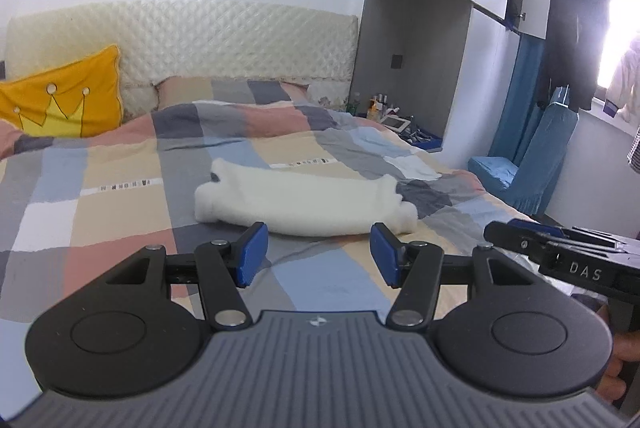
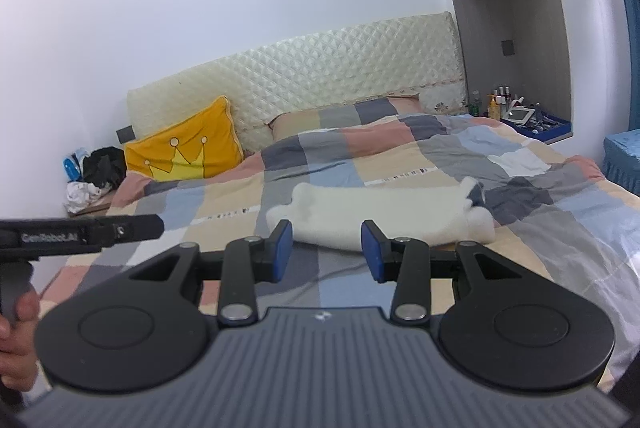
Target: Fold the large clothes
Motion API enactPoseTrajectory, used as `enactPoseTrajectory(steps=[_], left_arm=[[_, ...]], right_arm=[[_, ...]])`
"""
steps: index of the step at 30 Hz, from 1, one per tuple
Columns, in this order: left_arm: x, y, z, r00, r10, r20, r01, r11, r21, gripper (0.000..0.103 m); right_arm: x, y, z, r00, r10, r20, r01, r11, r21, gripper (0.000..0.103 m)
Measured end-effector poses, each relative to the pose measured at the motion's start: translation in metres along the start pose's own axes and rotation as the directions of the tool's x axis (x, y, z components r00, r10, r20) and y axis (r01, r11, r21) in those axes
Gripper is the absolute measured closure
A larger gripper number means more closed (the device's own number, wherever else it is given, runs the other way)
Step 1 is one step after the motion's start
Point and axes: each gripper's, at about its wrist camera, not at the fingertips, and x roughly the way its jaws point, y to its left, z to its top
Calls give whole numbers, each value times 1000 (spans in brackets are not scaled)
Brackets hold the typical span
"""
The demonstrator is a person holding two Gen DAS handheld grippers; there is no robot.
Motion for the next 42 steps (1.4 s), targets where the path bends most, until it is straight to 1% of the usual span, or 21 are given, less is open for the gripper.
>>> enactPoseTrajectory(steps=[1,4,5,7,11,15,18,21,27,31,33,35,37,38,39,40,41,42], left_arm=[[-1,-1,-3,1000,-3,6,3,1000,0,40],[-4,-2,-12,999,-44,10,45,999,-27,40],[-2,-3,-14,999,-51,8,51,998,-19,40],[-2,-5,-18,999,-45,14,45,999,-9,40],[3,-2,-23,998,-53,18,54,998,-31,40],[7,-4,-28,999,-32,18,32,999,2,40],[8,-3,-29,999,-52,14,52,999,-12,40],[8,-1,-29,999,-43,20,44,999,-5,39],[11,2,-29,998,-58,21,58,998,-14,39],[12,5,-30,998,-47,32,48,999,-10,36],[11,5,-29,999,-33,36,33,999,-6,35],[11,7,-30,999,-30,37,30,999,-10,32],[11,8,-30,999,-31,38,31,999,-17,20],[11,8,-31,999,-23,43,24,1000,-20,17],[11,9,-31,999,-10,47,11,1000,-22,13],[12,10,-30,999,-1,47,2,1000,-23,9],[12,11,-31,999,-1,45,2,1000,-26,7],[12,13,-31,999,-3,44,4,999,-32,4]], right_arm=[[-2,0,-4,1000,-3,-3,3,1000,2,61],[-5,0,-16,1000,-7,-17,7,1000,1,61],[-6,1,-19,1000,-7,-19,7,1000,-2,61],[-8,1,-22,1000,-7,-18,6,1000,-1,61],[-13,6,-27,1000,-12,2,12,1000,-3,61],[-9,12,-33,1000,-16,-3,16,1000,-17,61],[-4,10,-38,1000,-23,-18,23,1000,-2,61],[-2,5,-41,999,-35,-19,35,999,14,61],[0,4,-42,998,-52,-21,53,999,9,61],[-1,6,-41,998,-63,-14,63,998,-7,61],[-2,7,-41,998,-63,-12,63,998,-3,61],[-2,8,-41,997,-73,-8,73,997,-10,61],[-2,8,-41,996,-83,-13,83,996,-18,61],[-2,9,-41,996,-84,-16,84,996,-21,53],[-2,8,-41,996,-86,-15,86,996,-21,37],[-2,8,-42,996,-89,-11,89,996,-15,28],[-2,7,-41,996,-91,-7,91,996,-9,13],[-3,6,-41,996,-93,-2,93,996,-5,10]])
